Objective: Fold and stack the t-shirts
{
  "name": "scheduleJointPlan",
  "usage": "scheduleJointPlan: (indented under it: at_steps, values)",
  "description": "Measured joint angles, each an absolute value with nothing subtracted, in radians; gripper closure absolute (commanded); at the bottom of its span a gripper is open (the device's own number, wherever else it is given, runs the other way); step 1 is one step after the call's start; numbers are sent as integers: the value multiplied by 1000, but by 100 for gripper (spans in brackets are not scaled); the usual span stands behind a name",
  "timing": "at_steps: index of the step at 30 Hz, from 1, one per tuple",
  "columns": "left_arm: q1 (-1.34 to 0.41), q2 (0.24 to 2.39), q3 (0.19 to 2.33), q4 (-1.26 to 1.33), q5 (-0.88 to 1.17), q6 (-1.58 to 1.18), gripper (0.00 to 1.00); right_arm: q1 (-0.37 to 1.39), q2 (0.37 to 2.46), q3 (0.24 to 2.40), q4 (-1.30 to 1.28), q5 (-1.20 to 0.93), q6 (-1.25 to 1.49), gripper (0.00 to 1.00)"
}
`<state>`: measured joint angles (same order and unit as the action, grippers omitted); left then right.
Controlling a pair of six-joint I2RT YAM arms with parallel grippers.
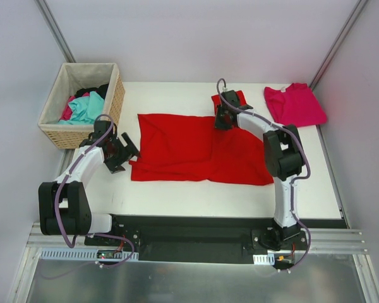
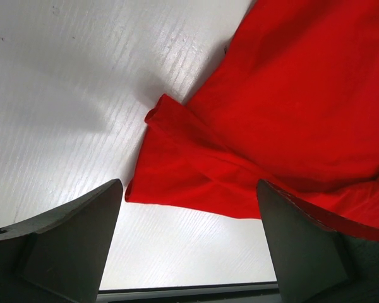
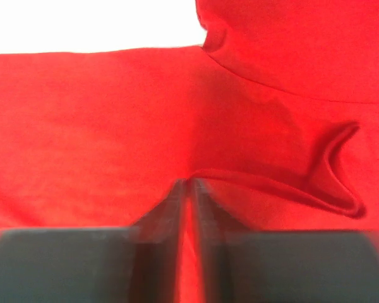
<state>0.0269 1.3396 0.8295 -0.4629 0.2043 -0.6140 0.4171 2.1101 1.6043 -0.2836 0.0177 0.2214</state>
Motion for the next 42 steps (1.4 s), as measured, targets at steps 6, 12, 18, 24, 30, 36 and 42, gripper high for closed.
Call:
scheduleJointPlan:
  at_steps: [6, 12, 18, 24, 30, 36, 42]
  values:
    - [27, 1338, 830, -457, 204, -613, 8, 422, 2121, 1605, -256, 2, 212, 0]
    - [17, 1260, 854, -468, 219, -597, 9, 441, 1838, 1398, -249, 47, 177, 0]
    - [-21, 1236, 928, -463, 285, -583, 11, 483, 1479, 1222, -234, 79, 176, 0]
    - [-49, 1294, 910, -476, 279, -586, 16, 511, 1369, 989, -251, 103, 184, 0]
    - [-96, 1333, 876, -483, 259, -610, 17, 518, 1369, 870, -276, 119, 199, 1]
    - [-220, 1333, 861, -467, 257, -673, 17, 522, 1367, 854, -267, 122, 205, 0]
    - [-354, 1339, 830, -432, 256, -745, 17, 523, 1361, 828, -267, 133, 207, 1]
